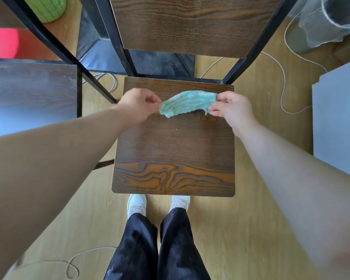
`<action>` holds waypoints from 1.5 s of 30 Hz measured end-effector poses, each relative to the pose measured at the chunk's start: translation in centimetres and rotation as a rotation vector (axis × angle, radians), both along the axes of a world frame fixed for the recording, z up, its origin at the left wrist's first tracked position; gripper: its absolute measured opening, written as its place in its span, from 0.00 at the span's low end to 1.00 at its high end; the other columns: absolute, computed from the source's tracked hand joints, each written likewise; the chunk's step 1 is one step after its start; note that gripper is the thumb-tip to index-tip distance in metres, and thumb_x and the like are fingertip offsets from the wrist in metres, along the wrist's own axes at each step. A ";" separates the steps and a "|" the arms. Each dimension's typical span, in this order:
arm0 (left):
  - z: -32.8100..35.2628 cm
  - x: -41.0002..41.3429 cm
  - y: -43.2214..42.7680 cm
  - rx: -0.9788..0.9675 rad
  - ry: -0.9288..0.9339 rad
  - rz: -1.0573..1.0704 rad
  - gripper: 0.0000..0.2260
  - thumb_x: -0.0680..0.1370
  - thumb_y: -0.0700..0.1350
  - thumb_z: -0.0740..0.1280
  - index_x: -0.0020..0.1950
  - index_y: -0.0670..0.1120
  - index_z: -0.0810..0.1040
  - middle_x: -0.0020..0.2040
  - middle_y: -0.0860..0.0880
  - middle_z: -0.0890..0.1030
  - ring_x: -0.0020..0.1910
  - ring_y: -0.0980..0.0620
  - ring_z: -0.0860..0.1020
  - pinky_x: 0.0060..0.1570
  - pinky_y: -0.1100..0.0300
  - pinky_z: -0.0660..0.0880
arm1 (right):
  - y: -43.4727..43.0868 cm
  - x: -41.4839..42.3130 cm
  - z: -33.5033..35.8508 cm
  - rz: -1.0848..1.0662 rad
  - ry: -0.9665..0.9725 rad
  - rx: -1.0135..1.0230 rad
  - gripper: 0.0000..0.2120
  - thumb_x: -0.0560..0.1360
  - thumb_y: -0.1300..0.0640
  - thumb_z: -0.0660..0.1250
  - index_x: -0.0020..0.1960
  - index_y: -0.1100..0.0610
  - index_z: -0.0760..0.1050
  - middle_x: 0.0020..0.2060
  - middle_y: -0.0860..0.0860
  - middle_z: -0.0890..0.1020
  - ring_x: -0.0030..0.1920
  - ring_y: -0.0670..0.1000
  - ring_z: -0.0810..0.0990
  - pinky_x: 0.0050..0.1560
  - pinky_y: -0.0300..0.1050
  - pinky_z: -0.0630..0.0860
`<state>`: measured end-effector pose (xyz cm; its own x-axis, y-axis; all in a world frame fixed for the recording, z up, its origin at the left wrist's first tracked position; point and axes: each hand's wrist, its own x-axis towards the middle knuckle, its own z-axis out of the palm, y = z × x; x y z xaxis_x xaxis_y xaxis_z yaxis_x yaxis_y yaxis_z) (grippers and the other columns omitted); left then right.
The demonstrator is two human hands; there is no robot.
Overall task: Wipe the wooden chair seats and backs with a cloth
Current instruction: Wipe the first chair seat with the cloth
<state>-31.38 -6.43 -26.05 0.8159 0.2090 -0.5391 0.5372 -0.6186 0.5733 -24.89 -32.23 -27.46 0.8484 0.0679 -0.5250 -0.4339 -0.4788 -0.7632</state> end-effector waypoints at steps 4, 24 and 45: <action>0.1 -0.2 0.5 0.085 -0.137 -0.152 0.04 0.79 0.48 0.68 0.50 0.52 0.82 0.44 0.58 0.79 0.41 0.59 0.75 0.36 0.70 0.67 | -0.7 0.4 0.2 0.056 -0.113 -0.092 0.10 0.74 0.60 0.73 0.54 0.51 0.82 0.47 0.45 0.84 0.48 0.42 0.83 0.49 0.39 0.81; -7.1 -10.7 -3.3 0.381 -0.246 -0.430 0.13 0.77 0.50 0.70 0.60 0.48 0.81 0.55 0.47 0.80 0.55 0.41 0.74 0.54 0.46 0.72 | -2.8 -8.9 -5.2 -0.011 0.014 -0.310 0.11 0.77 0.55 0.67 0.60 0.51 0.77 0.49 0.45 0.80 0.49 0.49 0.80 0.48 0.43 0.77; -6.1 -12.9 -0.1 0.627 0.021 -0.405 0.29 0.83 0.59 0.51 0.81 0.51 0.48 0.82 0.48 0.46 0.80 0.46 0.44 0.77 0.42 0.44 | 5.8 -11.4 -3.6 0.026 0.026 -0.045 0.13 0.75 0.59 0.70 0.59 0.50 0.77 0.50 0.44 0.81 0.49 0.45 0.81 0.44 0.44 0.83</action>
<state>-44.30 -6.53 -32.13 0.8850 0.1673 -0.4345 0.2045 -0.9780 0.0401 -36.31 -26.45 -31.06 0.8327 0.0660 -0.5497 -0.4401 -0.5236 -0.7295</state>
